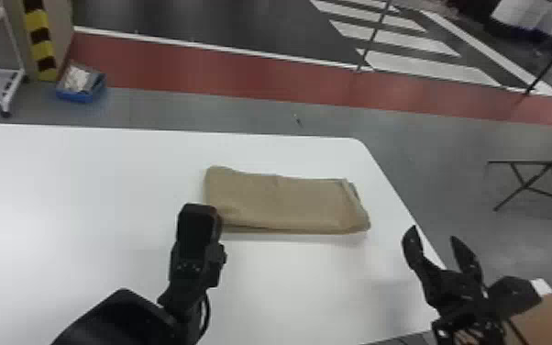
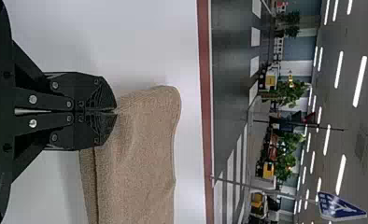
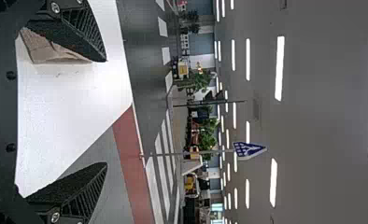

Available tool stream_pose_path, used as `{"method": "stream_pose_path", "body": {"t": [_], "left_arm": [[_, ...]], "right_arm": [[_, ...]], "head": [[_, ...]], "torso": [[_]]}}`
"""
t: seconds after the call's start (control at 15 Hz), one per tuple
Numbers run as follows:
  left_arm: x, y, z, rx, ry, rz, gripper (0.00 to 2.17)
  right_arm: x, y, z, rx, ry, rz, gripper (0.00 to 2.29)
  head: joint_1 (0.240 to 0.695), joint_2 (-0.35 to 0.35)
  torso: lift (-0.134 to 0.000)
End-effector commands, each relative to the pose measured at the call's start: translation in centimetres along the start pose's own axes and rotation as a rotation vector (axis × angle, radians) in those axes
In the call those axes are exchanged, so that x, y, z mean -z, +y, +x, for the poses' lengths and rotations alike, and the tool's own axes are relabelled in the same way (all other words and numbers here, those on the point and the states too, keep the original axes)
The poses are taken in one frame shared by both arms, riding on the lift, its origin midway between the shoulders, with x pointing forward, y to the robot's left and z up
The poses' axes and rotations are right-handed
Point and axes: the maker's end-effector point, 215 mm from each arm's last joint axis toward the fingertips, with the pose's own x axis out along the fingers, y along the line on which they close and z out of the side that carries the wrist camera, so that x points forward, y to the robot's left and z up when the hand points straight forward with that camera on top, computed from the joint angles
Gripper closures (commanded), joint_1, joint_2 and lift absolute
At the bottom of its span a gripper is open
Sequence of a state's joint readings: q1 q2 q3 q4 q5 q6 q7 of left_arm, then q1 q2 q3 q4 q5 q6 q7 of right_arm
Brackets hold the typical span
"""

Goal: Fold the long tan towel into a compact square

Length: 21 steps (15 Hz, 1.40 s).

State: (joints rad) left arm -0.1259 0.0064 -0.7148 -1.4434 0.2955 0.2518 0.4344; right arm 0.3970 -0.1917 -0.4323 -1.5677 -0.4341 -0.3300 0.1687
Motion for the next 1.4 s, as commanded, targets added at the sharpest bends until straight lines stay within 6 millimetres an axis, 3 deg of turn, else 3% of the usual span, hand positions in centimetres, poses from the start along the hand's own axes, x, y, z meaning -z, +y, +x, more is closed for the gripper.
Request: {"method": "stream_pose_path", "body": {"t": [0.0,0.13,0.4,0.67,0.93,1.07,1.33], "left_arm": [[0.3,2.4,-0.3,-0.032,0.008,-0.005,1.36],[0.5,4.8,-0.7,-0.061,0.006,-0.002,1.36],[0.4,12.9,-2.9,-0.172,0.003,-0.034,1.36],[1.3,17.3,-6.9,-0.225,0.034,-0.011,1.36],[2.9,17.3,-9.9,-0.23,0.094,0.029,1.36],[3.8,17.2,-10.2,-0.242,0.117,0.046,1.36],[3.6,16.4,-11.0,-0.226,0.144,0.058,1.35]], "right_arm": [[0.0,0.3,0.2,-0.005,-0.001,0.002,0.09],[0.0,0.7,0.4,-0.01,-0.003,0.006,0.09],[-0.2,1.8,1.0,-0.024,-0.005,0.011,0.09],[-0.1,3.3,1.8,-0.044,0.0,0.018,0.09],[0.3,4.1,2.2,-0.054,0.022,0.019,0.09],[0.3,4.5,2.2,-0.059,0.022,0.021,0.09],[0.1,4.8,2.3,-0.064,0.017,0.023,0.09]], "head": [[0.695,-0.35],[0.695,-0.35],[0.695,-0.35],[0.695,-0.35],[0.695,-0.35],[0.695,-0.35],[0.695,-0.35]], "torso": [[-0.124],[-0.124],[-0.124],[-0.124],[-0.124],[-0.124],[-0.124]]}}
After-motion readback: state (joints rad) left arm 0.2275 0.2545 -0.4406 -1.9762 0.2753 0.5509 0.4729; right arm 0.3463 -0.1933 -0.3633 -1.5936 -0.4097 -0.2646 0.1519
